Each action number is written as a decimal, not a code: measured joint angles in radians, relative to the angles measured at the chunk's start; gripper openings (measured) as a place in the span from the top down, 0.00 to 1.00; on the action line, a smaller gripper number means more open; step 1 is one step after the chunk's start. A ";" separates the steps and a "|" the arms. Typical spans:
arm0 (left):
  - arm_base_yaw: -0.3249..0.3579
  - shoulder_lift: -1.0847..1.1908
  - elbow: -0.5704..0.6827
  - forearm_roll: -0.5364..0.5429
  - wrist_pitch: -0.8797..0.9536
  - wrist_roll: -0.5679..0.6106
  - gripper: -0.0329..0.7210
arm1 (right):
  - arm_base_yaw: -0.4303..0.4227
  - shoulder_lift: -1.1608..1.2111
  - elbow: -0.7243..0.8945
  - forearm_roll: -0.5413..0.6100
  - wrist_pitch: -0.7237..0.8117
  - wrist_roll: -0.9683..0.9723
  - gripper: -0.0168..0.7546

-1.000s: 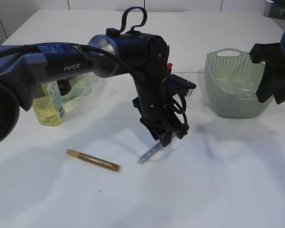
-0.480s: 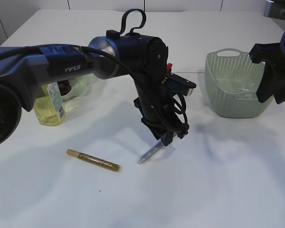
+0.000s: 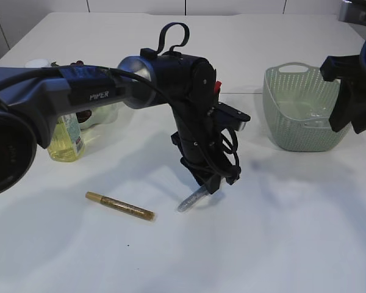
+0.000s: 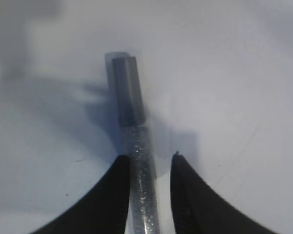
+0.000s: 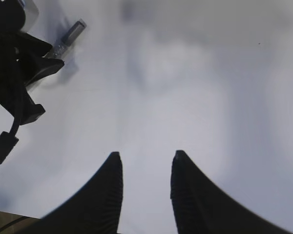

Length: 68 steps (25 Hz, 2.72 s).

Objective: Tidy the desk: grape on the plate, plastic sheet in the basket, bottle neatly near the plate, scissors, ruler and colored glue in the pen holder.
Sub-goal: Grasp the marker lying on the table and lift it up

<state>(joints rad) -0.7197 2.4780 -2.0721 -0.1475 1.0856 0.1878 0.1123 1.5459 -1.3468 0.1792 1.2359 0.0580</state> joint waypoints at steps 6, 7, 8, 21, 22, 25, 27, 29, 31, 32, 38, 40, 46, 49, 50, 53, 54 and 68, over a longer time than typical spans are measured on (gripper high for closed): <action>0.000 0.012 0.000 0.000 0.000 0.000 0.68 | 0.000 0.000 0.000 0.000 0.000 0.000 0.61; 0.000 0.012 0.000 0.000 0.000 0.000 0.68 | 0.000 0.000 0.000 0.000 0.000 0.000 0.61; 0.000 0.012 0.000 0.000 0.000 0.000 0.68 | 0.000 0.000 0.000 0.000 0.000 0.000 0.61; 0.000 0.014 -0.001 0.022 0.010 0.000 0.86 | 0.000 0.000 0.000 0.000 0.000 -0.002 0.61; 0.000 0.014 -0.002 0.024 0.013 0.000 0.87 | 0.000 0.000 0.000 0.000 0.000 -0.002 0.61; 0.000 0.014 -0.002 0.029 0.017 0.000 0.88 | 0.000 0.000 0.000 0.000 0.000 -0.004 0.61; 0.000 0.014 -0.002 0.030 0.023 0.000 0.89 | 0.000 0.000 0.000 0.000 0.000 -0.004 0.61; 0.000 0.014 -0.002 0.033 0.031 0.000 0.89 | 0.000 0.000 0.000 0.000 0.000 -0.004 0.61; 0.000 0.014 -0.002 0.034 0.041 0.000 0.89 | 0.000 0.000 0.000 0.000 0.000 -0.004 0.61; 0.000 0.014 -0.002 0.035 0.051 0.000 0.89 | 0.000 0.000 0.000 0.000 0.000 -0.006 0.61; 0.000 0.014 -0.019 0.039 0.105 0.000 0.89 | 0.000 0.000 0.000 0.000 0.000 -0.006 0.61; 0.000 0.014 -0.028 0.040 0.119 -0.011 0.89 | 0.000 0.000 0.000 0.000 0.000 -0.006 0.61; 0.000 0.006 -0.031 0.040 0.129 -0.070 0.89 | 0.000 0.000 0.000 0.000 0.000 -0.006 0.61; 0.000 -0.005 -0.032 0.040 0.129 -0.102 0.89 | 0.000 0.000 0.000 0.000 0.000 -0.006 0.61; 0.002 -0.012 -0.032 0.040 0.131 -0.111 0.89 | 0.000 0.000 0.000 0.000 0.000 -0.008 0.61; 0.006 -0.031 -0.032 0.043 0.131 -0.138 0.89 | 0.000 0.000 0.000 0.000 0.000 -0.008 0.61; 0.006 -0.039 -0.032 0.045 0.131 -0.147 0.89 | 0.000 0.000 0.000 0.000 0.000 -0.008 0.61; 0.006 -0.110 0.136 0.024 -0.025 -0.206 0.89 | 0.000 0.000 0.000 0.000 0.000 -0.008 0.61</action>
<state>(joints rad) -0.7133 2.3684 -1.9365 -0.1238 1.0606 -0.0179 0.1123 1.5459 -1.3468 0.1792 1.2359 0.0501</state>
